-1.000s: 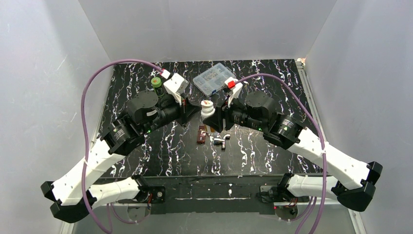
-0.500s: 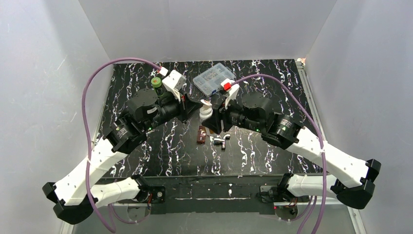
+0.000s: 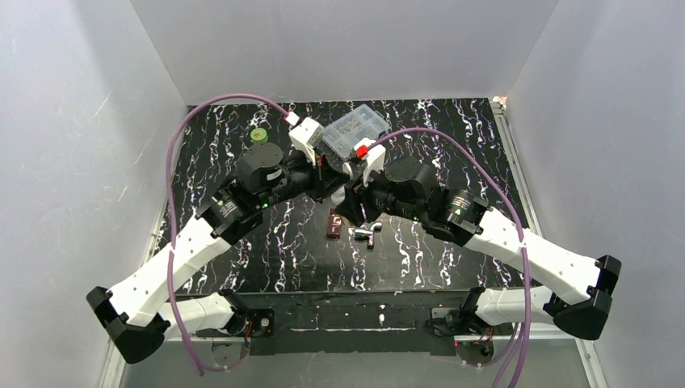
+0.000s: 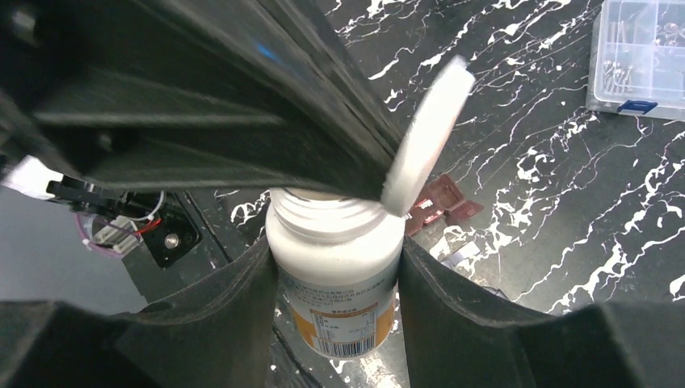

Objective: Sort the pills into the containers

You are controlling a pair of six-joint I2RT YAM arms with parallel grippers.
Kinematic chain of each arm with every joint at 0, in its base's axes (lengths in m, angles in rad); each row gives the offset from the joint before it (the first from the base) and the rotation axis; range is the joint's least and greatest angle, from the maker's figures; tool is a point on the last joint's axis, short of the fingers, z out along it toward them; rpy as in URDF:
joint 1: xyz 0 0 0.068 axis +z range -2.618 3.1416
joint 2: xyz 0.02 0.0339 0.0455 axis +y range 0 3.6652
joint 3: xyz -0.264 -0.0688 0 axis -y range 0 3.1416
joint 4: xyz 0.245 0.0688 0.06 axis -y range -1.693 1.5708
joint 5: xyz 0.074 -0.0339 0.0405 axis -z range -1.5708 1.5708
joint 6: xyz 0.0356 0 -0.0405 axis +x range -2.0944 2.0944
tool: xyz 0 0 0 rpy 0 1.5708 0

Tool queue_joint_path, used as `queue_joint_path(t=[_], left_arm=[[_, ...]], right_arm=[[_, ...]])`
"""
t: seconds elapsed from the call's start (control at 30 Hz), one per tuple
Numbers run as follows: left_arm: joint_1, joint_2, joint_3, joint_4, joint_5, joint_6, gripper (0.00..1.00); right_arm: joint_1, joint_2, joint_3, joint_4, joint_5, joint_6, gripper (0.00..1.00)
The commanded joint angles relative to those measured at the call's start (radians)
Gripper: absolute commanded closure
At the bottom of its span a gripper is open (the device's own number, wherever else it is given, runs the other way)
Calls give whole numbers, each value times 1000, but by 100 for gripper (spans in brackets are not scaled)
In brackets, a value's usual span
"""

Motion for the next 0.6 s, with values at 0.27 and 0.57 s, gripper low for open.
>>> queue_joint_path(t=[0.27, 0.57], left_arm=[[14, 32, -55, 85, 54, -50, 99], [49, -8, -49, 23, 10, -41, 77]], right_arm=[[7, -14, -2, 24, 5, -28, 99], [3, -81, -107, 46, 24, 22, 99]])
